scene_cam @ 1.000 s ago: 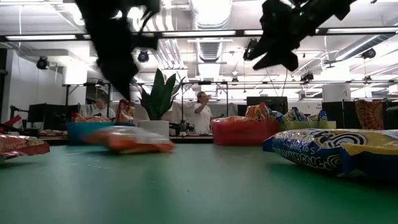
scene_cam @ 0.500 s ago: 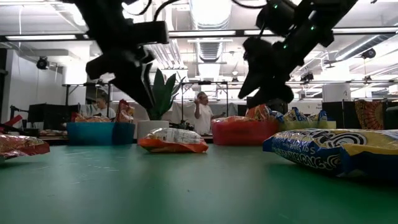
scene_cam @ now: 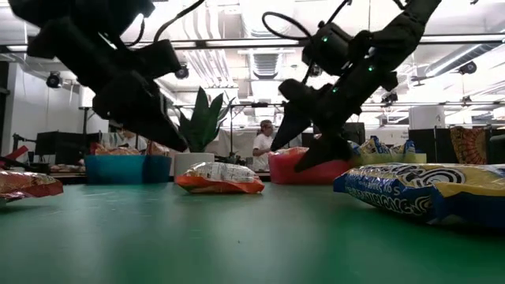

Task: Sort Maruchan noodles
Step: Put the orange noodle pack into the red bin

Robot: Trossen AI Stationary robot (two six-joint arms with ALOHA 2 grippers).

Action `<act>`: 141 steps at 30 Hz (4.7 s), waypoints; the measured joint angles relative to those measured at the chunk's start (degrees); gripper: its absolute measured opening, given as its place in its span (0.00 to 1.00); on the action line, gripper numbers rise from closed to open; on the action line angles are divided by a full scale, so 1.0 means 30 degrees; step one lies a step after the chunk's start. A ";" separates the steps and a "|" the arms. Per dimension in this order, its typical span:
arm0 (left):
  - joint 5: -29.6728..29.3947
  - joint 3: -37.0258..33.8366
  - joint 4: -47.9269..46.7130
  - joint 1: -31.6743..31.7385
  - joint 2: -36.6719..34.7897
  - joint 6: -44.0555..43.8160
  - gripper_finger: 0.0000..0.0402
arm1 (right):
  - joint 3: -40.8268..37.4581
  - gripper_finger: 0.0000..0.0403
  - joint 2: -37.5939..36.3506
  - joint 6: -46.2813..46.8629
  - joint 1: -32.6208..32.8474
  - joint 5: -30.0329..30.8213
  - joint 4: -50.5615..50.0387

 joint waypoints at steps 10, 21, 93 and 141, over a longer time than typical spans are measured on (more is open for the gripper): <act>-0.0027 -0.1149 0.4299 0.0421 0.1752 0.0056 0.19 | 0.2047 0.87 0.2539 -0.0175 -0.0251 -0.0989 0.0531; -0.0183 -0.1177 0.4973 0.0716 0.3810 -0.0754 0.19 | 0.3280 0.87 0.3899 -0.0114 -0.0488 -0.2205 0.1161; -0.4563 -0.1356 0.2421 0.0648 -0.9805 0.9306 0.19 | 0.4142 0.09 0.2104 -0.4187 -0.0439 -0.3832 0.5214; -0.7584 -0.1327 0.3230 0.0716 -1.1290 1.3090 0.19 | 0.6213 0.15 0.2461 -1.8155 -0.4735 1.5981 -0.3503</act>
